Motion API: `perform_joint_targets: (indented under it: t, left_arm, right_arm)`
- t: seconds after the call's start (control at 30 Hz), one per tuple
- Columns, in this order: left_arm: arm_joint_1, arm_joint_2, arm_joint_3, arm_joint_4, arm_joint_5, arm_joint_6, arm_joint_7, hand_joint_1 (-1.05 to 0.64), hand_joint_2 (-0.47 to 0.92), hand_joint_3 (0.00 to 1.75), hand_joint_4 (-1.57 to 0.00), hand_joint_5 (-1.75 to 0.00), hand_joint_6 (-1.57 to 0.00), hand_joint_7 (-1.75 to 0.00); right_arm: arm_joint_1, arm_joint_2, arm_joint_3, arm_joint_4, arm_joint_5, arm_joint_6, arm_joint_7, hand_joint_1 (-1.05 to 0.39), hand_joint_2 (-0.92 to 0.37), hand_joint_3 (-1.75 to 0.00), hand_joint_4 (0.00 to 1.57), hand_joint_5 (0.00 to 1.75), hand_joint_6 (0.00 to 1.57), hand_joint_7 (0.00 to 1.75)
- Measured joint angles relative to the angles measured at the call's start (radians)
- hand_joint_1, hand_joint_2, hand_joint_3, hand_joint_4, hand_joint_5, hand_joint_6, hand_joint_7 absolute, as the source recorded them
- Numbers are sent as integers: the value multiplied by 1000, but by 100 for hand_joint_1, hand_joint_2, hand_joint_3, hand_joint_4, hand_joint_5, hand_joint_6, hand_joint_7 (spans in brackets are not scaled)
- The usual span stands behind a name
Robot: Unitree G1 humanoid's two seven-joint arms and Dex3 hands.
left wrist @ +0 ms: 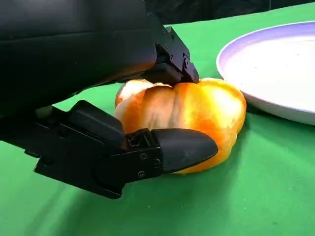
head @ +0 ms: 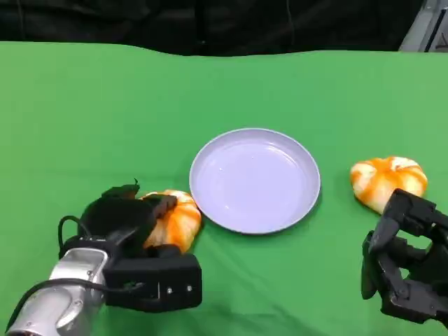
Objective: Grasp the bread from the table and place it into the plate.
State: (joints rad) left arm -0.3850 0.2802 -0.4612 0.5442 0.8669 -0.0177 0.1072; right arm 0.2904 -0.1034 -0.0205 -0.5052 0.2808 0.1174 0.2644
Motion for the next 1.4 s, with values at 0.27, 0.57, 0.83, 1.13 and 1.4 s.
perform_joint_targets:
  t: [0.27, 0.57, 0.83, 1.13, 1.4]
  left_arm:
    - [0, 16, -11, -37, -3, 31, -43, -88, 92, 78, -27, -4, -42, -1]
    - [0, 14, 4, -45, -70, 46, -75, -24, 92, 35, -68, -11, -63, -5]
    - [-10, -8, 22, 29, -86, -36, 126, -8, 92, 25, -108, -74, -121, -23]
    - [-17, -5, 55, 79, -100, -86, 262, -9, 89, 28, -77, -174, -56, -174]
    - [-17, 26, 110, 13, -117, -54, 261, -6, 84, 33, -81, -175, -65, -168]
  right_arm:
    - [0, 0, 0, 0, -4, -17, 1, -11, -60, -113, 86, 175, 62, 175]
    - [0, 0, -2, 0, 3, -18, 5, -10, -60, -115, 87, 175, 62, 175]
    - [3, 0, -2, 0, -12, -18, -5, -12, -59, -117, 87, 175, 62, 175]
    - [6, 1, -2, -1, -15, -24, -5, -13, -57, -118, 87, 175, 63, 175]
    - [7, 1, -3, -4, -14, -24, -13, -12, -56, -120, 87, 175, 63, 175]
